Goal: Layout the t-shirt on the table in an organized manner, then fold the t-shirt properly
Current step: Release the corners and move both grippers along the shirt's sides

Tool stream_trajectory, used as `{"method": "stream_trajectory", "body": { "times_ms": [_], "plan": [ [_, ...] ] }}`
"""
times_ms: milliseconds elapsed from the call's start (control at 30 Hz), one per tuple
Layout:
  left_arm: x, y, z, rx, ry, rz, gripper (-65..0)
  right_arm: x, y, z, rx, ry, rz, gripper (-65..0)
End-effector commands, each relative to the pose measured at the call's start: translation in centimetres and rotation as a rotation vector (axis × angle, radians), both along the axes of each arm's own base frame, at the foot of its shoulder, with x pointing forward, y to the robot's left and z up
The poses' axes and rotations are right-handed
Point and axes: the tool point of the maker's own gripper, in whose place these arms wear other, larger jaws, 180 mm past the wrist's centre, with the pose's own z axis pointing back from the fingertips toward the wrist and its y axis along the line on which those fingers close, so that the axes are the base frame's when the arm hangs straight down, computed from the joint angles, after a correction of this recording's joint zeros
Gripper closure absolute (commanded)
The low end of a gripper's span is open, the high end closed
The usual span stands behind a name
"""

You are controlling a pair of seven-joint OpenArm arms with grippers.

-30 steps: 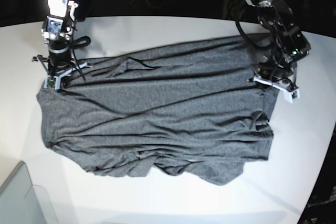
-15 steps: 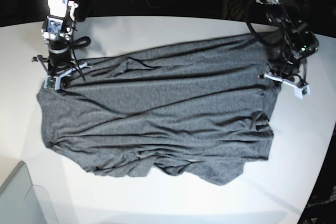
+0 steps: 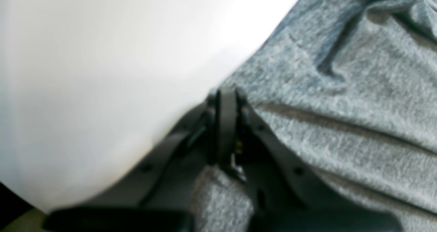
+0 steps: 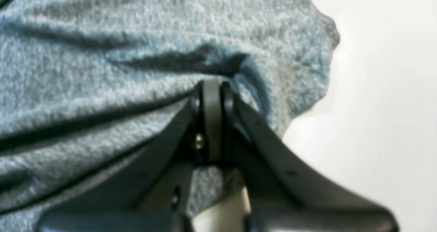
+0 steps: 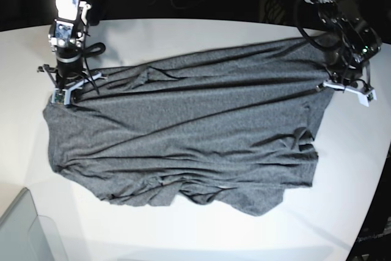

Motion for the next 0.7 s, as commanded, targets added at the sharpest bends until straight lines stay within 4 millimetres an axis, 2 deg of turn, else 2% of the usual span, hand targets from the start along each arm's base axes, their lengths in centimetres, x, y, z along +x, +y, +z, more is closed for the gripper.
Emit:
{"method": "stream_trajectory", "body": {
  "times_ms": [0,67,167,233,300,367,500,667],
  "plan": [
    [0.9,1.0,1.6,0.034,-0.043,-0.002,-0.9,0.1,-0.4,0.2,-0.012,0.010,-0.002,0.0],
    [0.7,1.1,1.5,0.037,-0.036,-0.003,-5.3,0.1,-0.4,0.2,-0.012,0.013,-0.003,0.0],
    [0.4,1.7,2.3,0.068,-0.045,-0.005,-20.0,0.2,-0.5,0.5,-0.016,0.004,-0.005,-1.0],
    [0.1,2.0,3.5,0.100,-0.072,-0.008,-30.8,0.3,-0.6,1.4,-0.025,-0.019,-0.004,-5.5],
    [0.6,1.8,5.1,0.100,-0.123,-0.014,-37.5,0.7,-0.5,2.5,-0.032,-0.046,-0.003,-9.9],
    [1.2,1.4,6.6,0.084,-0.180,-0.020,-39.6,1.0,-0.4,3.3,-0.038,-0.067,0.000,-12.6],
    [2.5,0.7,8.7,0.044,-0.280,-0.026,-36.6,1.1,-0.3,5.1,-0.050,-0.111,-0.003,-13.6],
    [6.8,-0.2,11.8,-0.004,-0.411,-0.031,-34.6,1.9,-0.7,8.8,-0.082,-0.203,-0.014,-14.3]
  ]
}}
